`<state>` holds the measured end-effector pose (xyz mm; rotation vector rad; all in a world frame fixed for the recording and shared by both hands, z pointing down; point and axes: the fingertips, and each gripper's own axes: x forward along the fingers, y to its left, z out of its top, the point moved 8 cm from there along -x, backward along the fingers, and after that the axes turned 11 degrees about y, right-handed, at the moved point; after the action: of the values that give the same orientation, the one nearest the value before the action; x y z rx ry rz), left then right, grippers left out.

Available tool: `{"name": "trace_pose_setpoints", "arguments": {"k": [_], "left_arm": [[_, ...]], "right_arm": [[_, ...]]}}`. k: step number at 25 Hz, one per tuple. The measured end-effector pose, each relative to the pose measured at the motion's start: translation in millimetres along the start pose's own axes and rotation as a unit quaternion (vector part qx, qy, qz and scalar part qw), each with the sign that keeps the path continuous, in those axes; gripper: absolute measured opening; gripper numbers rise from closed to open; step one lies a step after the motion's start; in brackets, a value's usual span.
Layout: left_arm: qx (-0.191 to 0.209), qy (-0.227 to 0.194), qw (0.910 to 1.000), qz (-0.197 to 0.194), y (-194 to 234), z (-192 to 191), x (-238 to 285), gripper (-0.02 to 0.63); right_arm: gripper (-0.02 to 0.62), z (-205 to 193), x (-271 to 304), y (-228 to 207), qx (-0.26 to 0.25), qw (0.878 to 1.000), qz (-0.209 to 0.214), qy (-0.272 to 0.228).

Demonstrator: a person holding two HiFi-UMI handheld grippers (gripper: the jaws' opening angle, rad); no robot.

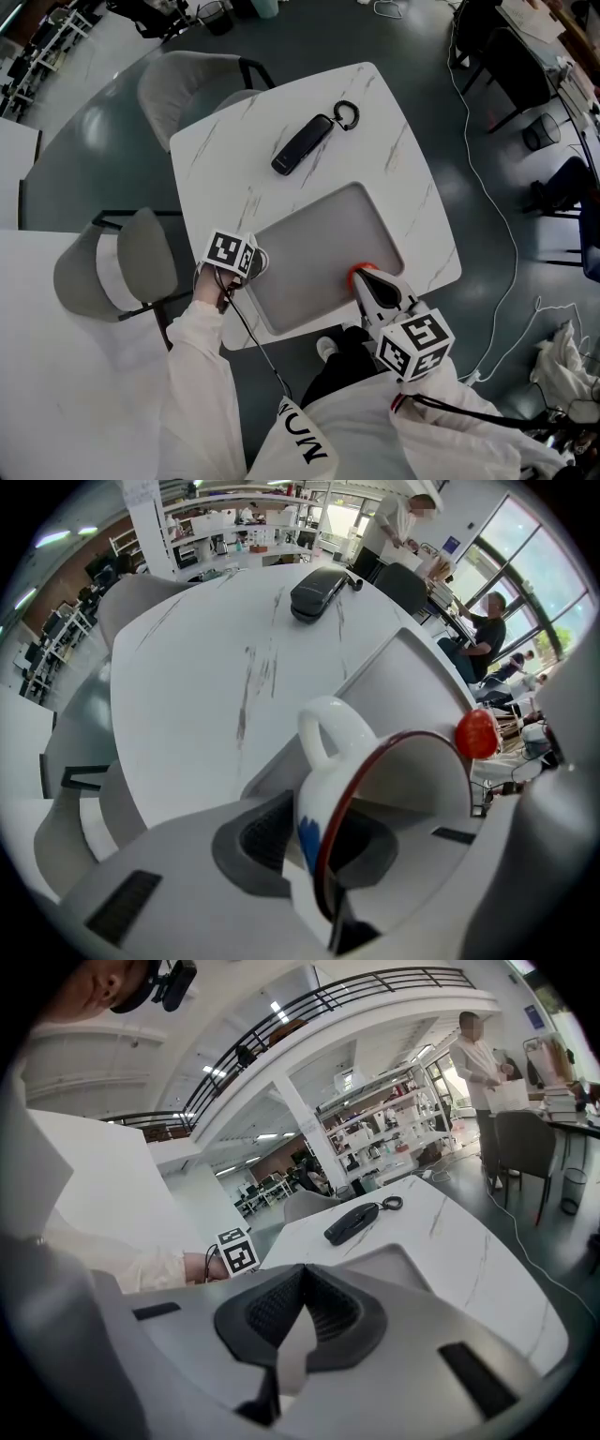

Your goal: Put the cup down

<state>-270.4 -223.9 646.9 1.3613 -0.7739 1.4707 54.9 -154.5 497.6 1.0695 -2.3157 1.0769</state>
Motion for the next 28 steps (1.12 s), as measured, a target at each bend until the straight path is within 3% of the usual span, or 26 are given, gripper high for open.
{"name": "trace_pose_setpoints", "arguments": {"k": [12,28], "left_arm": [[-0.010,-0.019,0.9994,0.027,-2,0,-18,0.109],[-0.018,-0.085,0.9957,0.034,-16,-13,-57,0.107]], "right_arm": [[0.005,-1,-5,3,0.001,1.000,-0.003,0.011],[0.005,-3,-26,26,-0.016,1.000,0.002,-0.003]]}}
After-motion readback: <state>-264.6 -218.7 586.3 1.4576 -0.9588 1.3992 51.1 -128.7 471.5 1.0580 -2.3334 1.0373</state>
